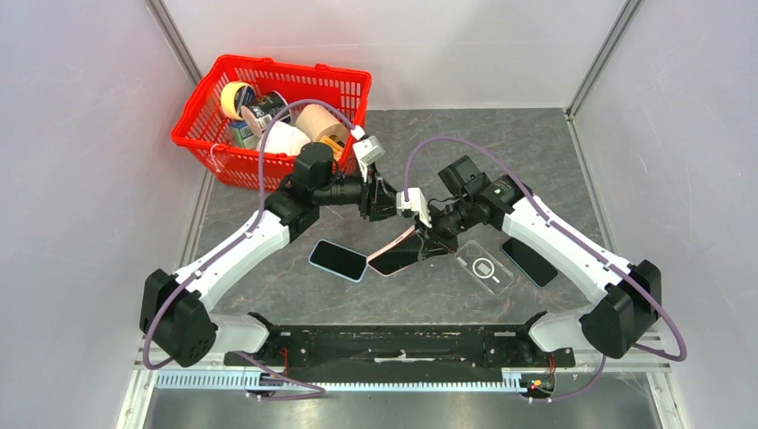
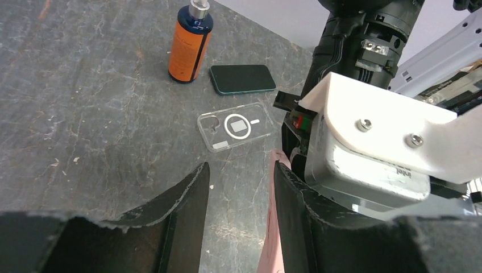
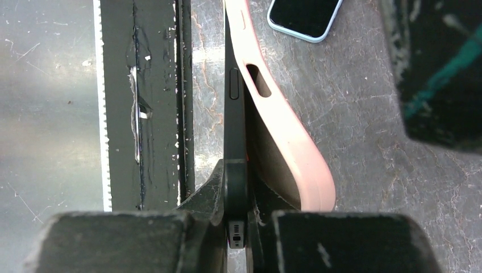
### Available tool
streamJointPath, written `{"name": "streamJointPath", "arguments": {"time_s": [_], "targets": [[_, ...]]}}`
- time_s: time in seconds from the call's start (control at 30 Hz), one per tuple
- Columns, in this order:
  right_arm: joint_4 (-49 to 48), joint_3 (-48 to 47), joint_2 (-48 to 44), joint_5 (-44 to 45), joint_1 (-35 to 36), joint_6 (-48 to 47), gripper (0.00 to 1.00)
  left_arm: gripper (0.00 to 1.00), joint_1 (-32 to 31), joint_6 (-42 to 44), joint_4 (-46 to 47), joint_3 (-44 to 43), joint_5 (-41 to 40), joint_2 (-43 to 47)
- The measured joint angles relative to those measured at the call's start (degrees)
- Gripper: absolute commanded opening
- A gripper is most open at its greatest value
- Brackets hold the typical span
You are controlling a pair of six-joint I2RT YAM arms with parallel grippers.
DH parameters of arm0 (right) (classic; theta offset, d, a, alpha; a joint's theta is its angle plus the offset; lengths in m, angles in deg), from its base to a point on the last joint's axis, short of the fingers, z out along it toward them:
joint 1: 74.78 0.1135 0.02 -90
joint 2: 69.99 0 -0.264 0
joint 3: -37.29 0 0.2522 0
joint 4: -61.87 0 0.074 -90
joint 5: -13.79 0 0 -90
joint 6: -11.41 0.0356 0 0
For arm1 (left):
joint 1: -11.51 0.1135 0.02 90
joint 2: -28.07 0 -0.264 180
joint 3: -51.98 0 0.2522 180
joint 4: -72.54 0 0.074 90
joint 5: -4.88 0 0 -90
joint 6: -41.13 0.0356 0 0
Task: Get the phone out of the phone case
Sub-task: Remove the phone case from the phone.
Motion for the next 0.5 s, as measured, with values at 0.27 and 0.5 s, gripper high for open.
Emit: {"name": "streamJointPath", "arguments": {"time_s": [0.27, 0.5], "targets": [[0.17, 0.0, 0.0, -0.61, 0.37, 0.02, 0.0, 0.55, 0.17, -3.72, 2.95, 0.63, 2.6, -1.62], [0.31, 0.0, 0.0, -1.03, 0.46, 0.68, 0.0, 0.55, 0.22, -4.83, 4.04, 2.12, 6.01, -1.99]]}}
